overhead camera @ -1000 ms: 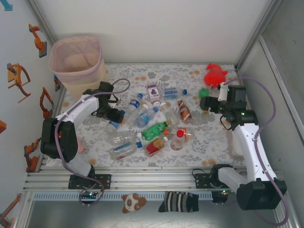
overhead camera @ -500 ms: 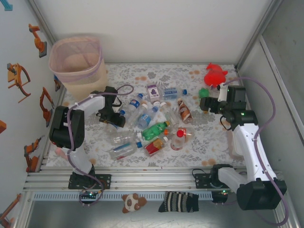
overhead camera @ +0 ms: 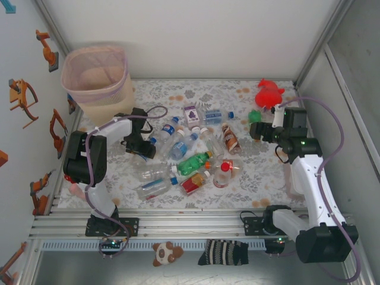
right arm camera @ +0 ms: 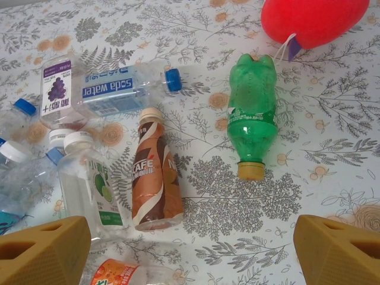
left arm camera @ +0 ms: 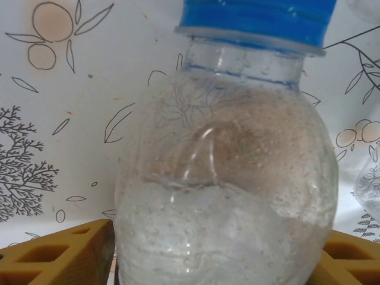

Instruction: Put the plastic bottles in the bin

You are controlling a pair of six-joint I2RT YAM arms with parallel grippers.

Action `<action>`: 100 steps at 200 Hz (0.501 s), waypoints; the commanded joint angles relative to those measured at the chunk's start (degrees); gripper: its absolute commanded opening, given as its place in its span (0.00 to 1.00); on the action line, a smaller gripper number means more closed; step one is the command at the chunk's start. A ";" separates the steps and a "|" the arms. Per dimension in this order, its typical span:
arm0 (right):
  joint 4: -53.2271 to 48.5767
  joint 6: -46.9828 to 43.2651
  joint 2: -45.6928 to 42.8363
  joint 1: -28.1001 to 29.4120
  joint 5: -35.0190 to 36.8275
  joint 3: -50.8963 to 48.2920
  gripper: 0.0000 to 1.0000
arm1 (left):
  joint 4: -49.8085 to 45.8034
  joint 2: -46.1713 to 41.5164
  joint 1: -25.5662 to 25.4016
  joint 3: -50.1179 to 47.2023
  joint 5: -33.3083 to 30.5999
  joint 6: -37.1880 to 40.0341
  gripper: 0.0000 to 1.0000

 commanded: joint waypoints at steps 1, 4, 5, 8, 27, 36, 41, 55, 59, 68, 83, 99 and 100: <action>-0.74 -0.58 -0.88 0.37 0.81 -0.55 0.88 | -0.70 0.33 -0.34 1.16 -0.20 -0.22 0.66; -0.75 -0.59 -0.90 0.37 0.77 -0.53 0.88 | -0.69 0.28 -0.35 1.16 -0.34 -0.21 0.66; -0.75 -0.63 -0.90 0.37 0.77 -0.53 0.88 | -0.74 0.30 -0.35 1.16 -0.33 -0.23 0.66; -0.73 -0.60 -0.91 0.37 0.77 -0.52 0.88 | -0.78 0.28 -0.35 1.10 -0.40 -0.24 0.66; -0.67 -0.60 -0.82 0.37 0.85 -0.52 0.88 | -0.78 -0.07 -0.27 0.99 -0.83 -0.33 0.66; -0.66 -0.58 -0.82 0.37 0.85 -0.60 0.88 | -0.78 -0.36 -0.31 0.99 -0.85 -0.37 0.65; -0.62 -0.58 -0.90 0.37 0.85 -0.55 0.88 | -0.86 -0.64 -0.32 0.99 -0.85 -0.42 0.65; -0.62 -0.66 -0.97 0.38 0.77 -0.60 0.88 | -1.03 -1.46 -0.26 0.99 -1.11 -0.58 0.65; -0.59 -0.60 -1.04 0.37 0.79 -0.61 0.88 | -1.19 -1.73 -0.26 1.07 -1.24 -0.56 0.65; -0.62 -0.62 -1.06 0.38 0.77 -0.63 0.88 | -1.60 -2.53 -0.20 1.31 -1.55 -0.73 0.65; -0.66 -0.64 -1.22 0.37 0.74 -0.62 0.88 | -2.36 -4.18 -0.18 1.94 -1.64 -0.97 0.65; -0.66 -0.49 -1.34 0.37 0.75 -0.62 0.88 | -3.03 -6.55 -0.17 2.62 -1.45 -1.22 0.65; -0.66 -0.49 -1.34 0.37 0.76 -0.61 0.88 | -3.14 -6.63 -0.13 2.68 -1.46 -1.27 0.65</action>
